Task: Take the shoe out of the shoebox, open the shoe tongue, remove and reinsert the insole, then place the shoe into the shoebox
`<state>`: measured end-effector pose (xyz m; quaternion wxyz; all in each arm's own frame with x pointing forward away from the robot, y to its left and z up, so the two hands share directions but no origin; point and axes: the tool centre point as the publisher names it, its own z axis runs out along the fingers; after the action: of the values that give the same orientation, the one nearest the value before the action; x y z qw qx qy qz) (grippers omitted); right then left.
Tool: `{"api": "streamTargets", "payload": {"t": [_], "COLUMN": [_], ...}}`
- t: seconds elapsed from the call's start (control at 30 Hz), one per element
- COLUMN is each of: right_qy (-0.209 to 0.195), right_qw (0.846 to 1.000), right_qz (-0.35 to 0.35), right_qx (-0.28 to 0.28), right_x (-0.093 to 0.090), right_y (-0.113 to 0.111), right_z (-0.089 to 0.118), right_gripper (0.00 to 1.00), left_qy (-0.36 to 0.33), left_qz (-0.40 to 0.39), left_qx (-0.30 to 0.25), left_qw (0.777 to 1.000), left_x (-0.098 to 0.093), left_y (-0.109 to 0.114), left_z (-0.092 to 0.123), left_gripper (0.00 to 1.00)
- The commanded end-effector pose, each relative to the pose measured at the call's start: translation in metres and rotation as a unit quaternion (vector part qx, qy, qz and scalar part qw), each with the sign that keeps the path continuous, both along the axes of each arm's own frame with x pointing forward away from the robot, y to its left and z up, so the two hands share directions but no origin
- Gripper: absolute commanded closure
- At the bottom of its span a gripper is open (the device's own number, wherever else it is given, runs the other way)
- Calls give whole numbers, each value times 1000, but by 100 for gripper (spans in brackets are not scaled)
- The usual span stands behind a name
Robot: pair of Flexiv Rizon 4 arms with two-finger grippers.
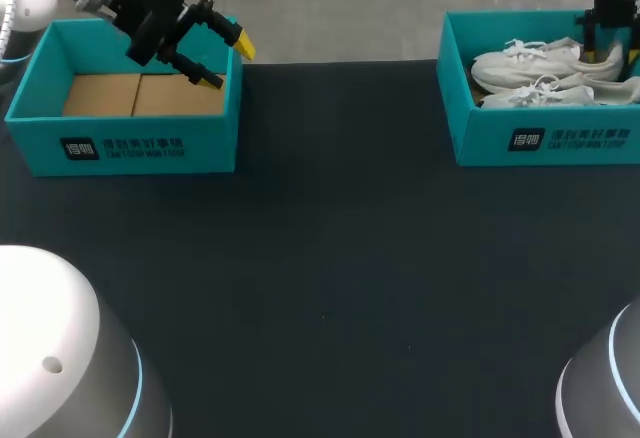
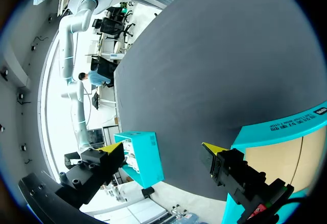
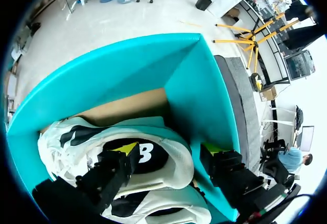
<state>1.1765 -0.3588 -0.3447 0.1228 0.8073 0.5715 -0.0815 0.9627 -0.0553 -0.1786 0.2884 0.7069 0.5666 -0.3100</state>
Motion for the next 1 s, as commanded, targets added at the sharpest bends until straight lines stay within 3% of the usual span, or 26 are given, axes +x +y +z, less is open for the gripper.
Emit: {"api": "streamTargets", "payload": {"t": [0.03, 0.47, 0.77, 0.9, 1.0], "right_qy": [-12, -20, -8, -8, -8], "right_qw": [1000, 997, 995, 995, 995], "right_qz": [13, 62, 60, 60, 60], "right_qx": [12, 50, 74, 74, 74], "right_x": [-19, -73, -115, -115, -115], "right_y": [9, 53, 75, 75, 75], "right_z": [30, 86, 87, 87, 87], "right_gripper": [0, 0, 0, 0, 0], "left_qy": [-1, -1, -1, -1, 79], "left_qz": [0, 0, 0, 0, 43], "left_qx": [1, 1, 1, 1, 70], "left_qw": [1000, 1000, 1000, 1000, 994], "left_x": [0, 0, 0, 0, 5], "left_y": [0, 0, 0, 0, 1], "left_z": [0, 0, 0, 0, 4], "left_gripper": [0, 0, 0, 0, 0]}}
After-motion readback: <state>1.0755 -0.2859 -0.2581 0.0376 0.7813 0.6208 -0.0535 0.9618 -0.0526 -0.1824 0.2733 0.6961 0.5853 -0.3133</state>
